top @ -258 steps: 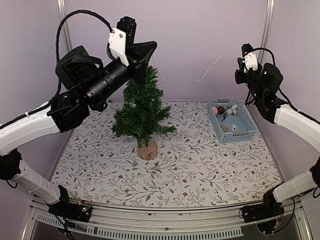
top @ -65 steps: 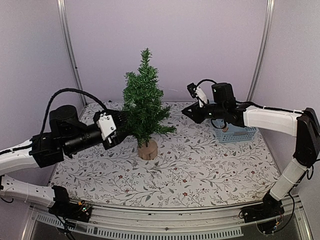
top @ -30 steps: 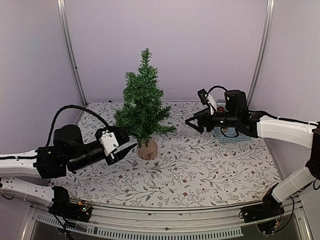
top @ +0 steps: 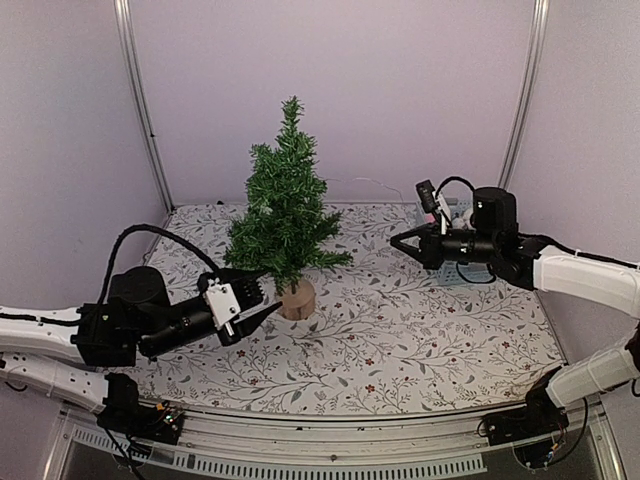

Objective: Decorate the small christmas tree

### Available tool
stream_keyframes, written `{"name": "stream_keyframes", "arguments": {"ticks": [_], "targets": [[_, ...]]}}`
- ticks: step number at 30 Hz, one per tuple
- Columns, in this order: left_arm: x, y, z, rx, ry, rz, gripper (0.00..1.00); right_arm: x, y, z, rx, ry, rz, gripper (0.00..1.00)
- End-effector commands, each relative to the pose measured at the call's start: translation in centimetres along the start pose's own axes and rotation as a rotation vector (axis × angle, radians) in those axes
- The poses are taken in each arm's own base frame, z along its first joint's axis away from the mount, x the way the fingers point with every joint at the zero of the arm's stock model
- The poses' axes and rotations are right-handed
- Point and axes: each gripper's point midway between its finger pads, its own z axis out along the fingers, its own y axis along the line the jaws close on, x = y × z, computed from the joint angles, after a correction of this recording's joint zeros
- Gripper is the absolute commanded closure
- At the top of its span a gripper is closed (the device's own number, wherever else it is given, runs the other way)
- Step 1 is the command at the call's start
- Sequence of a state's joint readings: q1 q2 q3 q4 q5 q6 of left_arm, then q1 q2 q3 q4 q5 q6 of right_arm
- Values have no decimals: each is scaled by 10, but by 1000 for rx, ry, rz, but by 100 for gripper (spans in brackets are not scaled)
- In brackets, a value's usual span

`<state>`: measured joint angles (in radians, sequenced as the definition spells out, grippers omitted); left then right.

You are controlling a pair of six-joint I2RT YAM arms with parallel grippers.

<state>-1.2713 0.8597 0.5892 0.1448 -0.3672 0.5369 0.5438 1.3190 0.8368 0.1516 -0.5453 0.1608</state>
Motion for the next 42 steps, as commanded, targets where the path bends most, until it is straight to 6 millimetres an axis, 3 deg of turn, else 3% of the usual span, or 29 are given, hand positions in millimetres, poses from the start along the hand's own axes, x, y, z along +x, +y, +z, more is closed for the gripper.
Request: {"name": "stream_keyframes", "arguments": {"ticks": [1, 13, 19, 22, 29, 35, 42], "targets": [[-12, -19, 5, 13, -46, -13, 48, -33, 43, -16, -135, -70, -49, 100], [-25, -61, 46, 21, -97, -137, 56, -59, 125, -39, -356, -95, -169, 100], [-25, -73, 73, -12, -92, -230, 56, -69, 152, -45, -420, -116, -193, 100], [-26, -82, 88, -14, -79, -264, 57, -69, 161, -45, -442, -118, -196, 100], [-25, -79, 109, -84, -61, -310, 61, -66, 178, -44, -474, -113, -203, 100], [-27, -97, 119, 21, -79, -306, 63, -68, 189, -47, -496, -123, -211, 100], [-18, -96, 125, 106, -93, -377, 53, -68, 197, -49, -518, -125, -220, 100]]}}
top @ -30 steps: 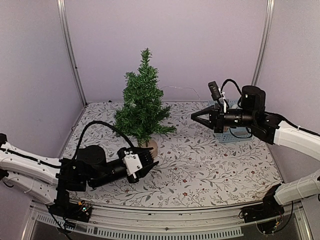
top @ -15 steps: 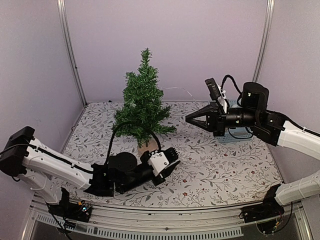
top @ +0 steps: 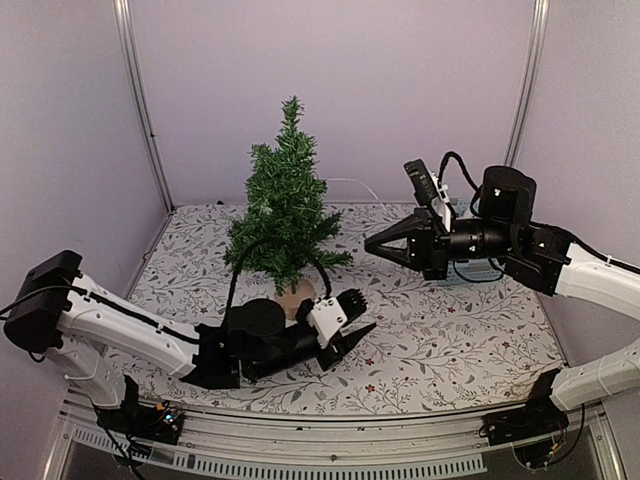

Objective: Decorate the small christmas tree

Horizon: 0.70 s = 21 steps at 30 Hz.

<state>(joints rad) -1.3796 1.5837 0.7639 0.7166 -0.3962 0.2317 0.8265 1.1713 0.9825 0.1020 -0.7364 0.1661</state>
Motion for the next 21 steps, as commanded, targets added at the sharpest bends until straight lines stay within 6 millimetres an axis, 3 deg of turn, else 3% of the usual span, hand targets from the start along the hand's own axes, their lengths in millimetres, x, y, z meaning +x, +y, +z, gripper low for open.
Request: {"name": "stream_keyframes", "arguments": {"ticks": [1, 7, 14, 17, 21], "targets": [[-4, 10, 7, 47, -34, -86, 54, -25, 17, -2, -29, -51, -46, 100], [2, 22, 11, 23, -28, -92, 63, -32, 22, -2, -41, -63, -63, 100], [5, 17, 14, 48, -26, -89, 80, -31, 21, -1, -42, -62, -64, 100], [2, 12, 14, 79, -43, -93, 79, -33, 22, -2, -41, -65, -66, 100], [-4, 3, 14, 129, -66, -94, 66, -35, 24, -3, -45, -70, -70, 100]]}}
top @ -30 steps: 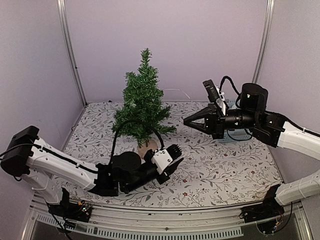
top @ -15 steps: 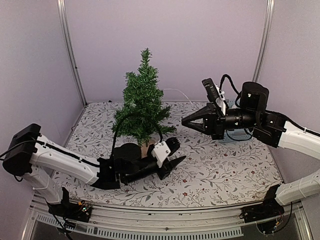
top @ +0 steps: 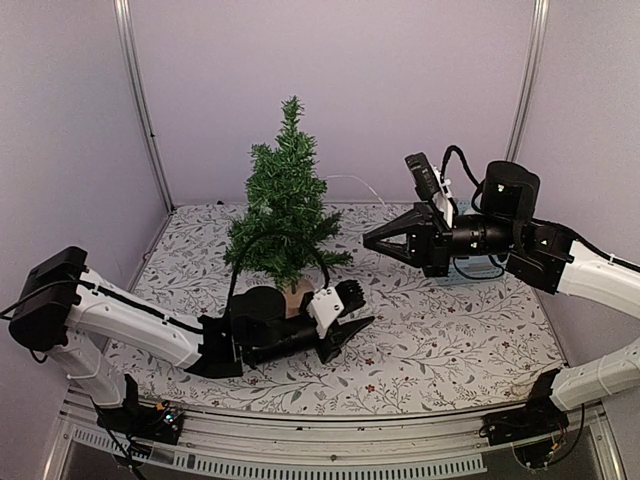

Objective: Decorate the small christmas tree

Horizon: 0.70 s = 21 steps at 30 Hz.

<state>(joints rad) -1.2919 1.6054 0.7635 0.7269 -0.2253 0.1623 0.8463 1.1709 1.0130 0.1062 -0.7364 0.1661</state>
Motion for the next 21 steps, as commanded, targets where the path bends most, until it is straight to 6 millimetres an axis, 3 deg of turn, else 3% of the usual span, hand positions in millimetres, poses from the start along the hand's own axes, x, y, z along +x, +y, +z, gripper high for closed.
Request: {"name": "stream_keyframes", "arguments": {"ticks": [1, 5, 8, 12, 17, 19, 21], "targets": [[-13, -6, 3, 53, -59, -17, 65, -23, 12, -4, -20, -48, -46, 100], [-12, -12, 4, 84, -58, -14, 63, -23, 12, -3, -21, -47, -46, 100], [-12, -14, 4, 95, -61, -15, 71, -23, 12, -3, -22, -47, -47, 100], [-14, -17, 6, 114, -66, -12, 73, -24, 13, -3, -21, -50, -52, 100], [-17, -12, 5, 93, -70, -11, 89, -24, 13, -3, -27, -49, -55, 100], [-18, -10, 3, 82, -71, -13, 90, -24, 14, -3, -30, -49, -56, 100], [-16, -7, 4, 62, -62, -14, 84, -24, 15, -3, -33, -50, -57, 100]]}}
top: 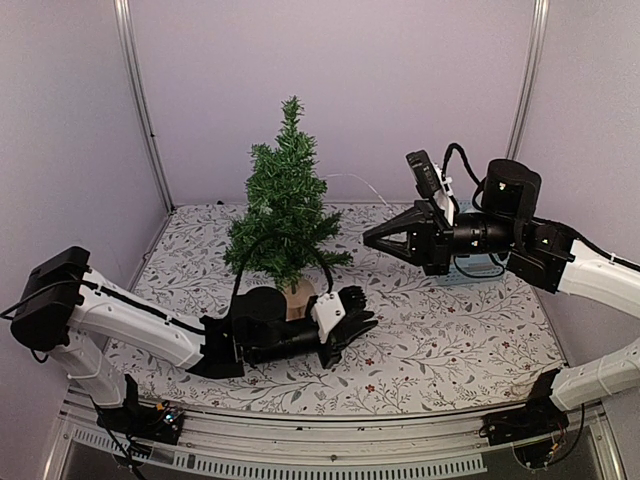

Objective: Decorate the small christmas tree

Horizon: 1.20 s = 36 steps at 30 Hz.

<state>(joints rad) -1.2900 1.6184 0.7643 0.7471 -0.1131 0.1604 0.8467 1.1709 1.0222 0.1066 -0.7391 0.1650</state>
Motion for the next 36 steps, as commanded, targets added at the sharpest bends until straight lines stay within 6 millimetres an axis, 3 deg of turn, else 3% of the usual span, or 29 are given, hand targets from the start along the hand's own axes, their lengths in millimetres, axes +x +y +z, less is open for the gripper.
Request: {"name": "stream_keyframes", "arguments": {"ticks": [1, 8, 19, 28, 32, 36], "targets": [[-12, 14, 1, -55, -28, -10, 81, -21, 13, -2, -28, -44, -50, 100], [-9, 28, -5, -125, -23, -24, 75, -20, 13, -2, -31, -44, -45, 100], [-8, 23, -16, -96, -36, -32, 76, -19, 12, -1, -29, -44, -42, 100], [-14, 19, -7, -72, -38, -15, 65, -17, 14, 2, -42, -40, -42, 100], [-21, 19, -4, -66, -55, -9, 67, -15, 15, 4, -48, -37, -38, 100], [-28, 23, -3, -82, -71, -3, 77, -15, 16, 4, -49, -36, -36, 100]]}}
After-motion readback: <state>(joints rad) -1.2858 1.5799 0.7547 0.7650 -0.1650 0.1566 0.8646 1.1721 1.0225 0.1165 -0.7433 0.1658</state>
